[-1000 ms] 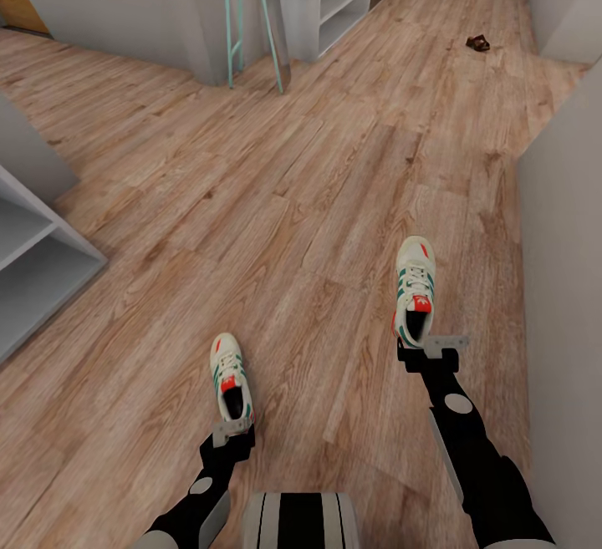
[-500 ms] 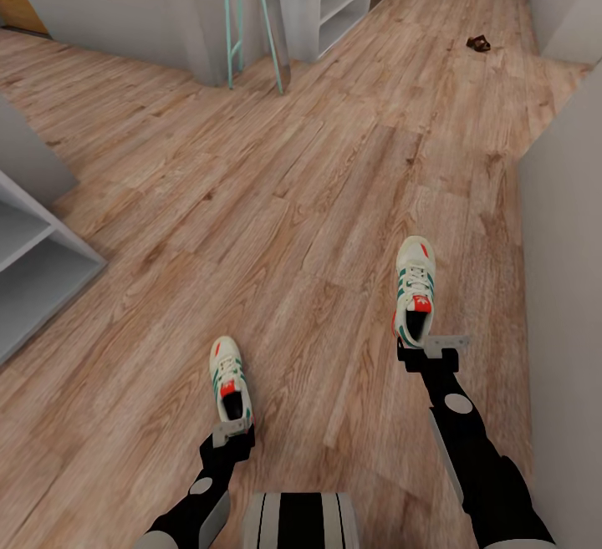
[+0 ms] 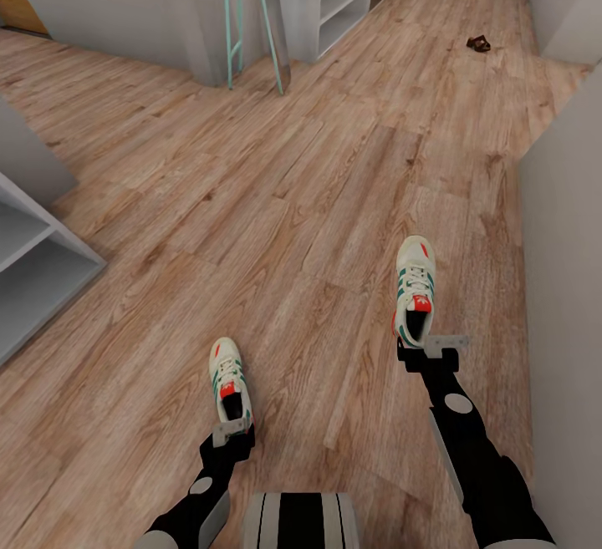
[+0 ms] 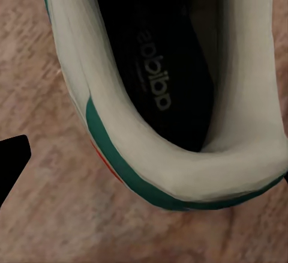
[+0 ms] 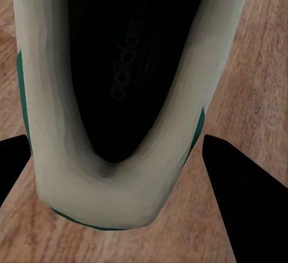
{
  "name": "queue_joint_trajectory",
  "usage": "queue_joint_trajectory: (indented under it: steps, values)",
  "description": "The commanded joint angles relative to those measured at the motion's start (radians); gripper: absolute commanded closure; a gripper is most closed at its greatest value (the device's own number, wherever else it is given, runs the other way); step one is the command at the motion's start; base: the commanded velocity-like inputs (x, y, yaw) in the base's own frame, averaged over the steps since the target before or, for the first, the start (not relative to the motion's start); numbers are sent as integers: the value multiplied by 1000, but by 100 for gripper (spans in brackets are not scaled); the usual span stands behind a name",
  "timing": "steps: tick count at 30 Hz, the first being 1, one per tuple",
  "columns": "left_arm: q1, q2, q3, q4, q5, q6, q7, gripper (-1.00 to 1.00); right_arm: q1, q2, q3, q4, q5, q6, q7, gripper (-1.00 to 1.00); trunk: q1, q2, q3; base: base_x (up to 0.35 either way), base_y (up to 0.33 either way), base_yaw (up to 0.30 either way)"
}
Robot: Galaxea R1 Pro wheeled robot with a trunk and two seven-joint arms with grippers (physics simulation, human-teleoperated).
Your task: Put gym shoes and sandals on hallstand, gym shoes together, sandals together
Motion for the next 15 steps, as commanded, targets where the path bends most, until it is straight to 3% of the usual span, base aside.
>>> queue_joint_trajectory:
  steps: [1,15]
  values:
    - [0,-1,3,1,7,-4,-2,-100,0,0,0,-1,9,7,0,100,0,0,-1,0,0,0]
    - [0,-1,4,1,7,-21,-2,-100,0,0,0,-2,9,7,0,100,0,0,-1,51,0,0]
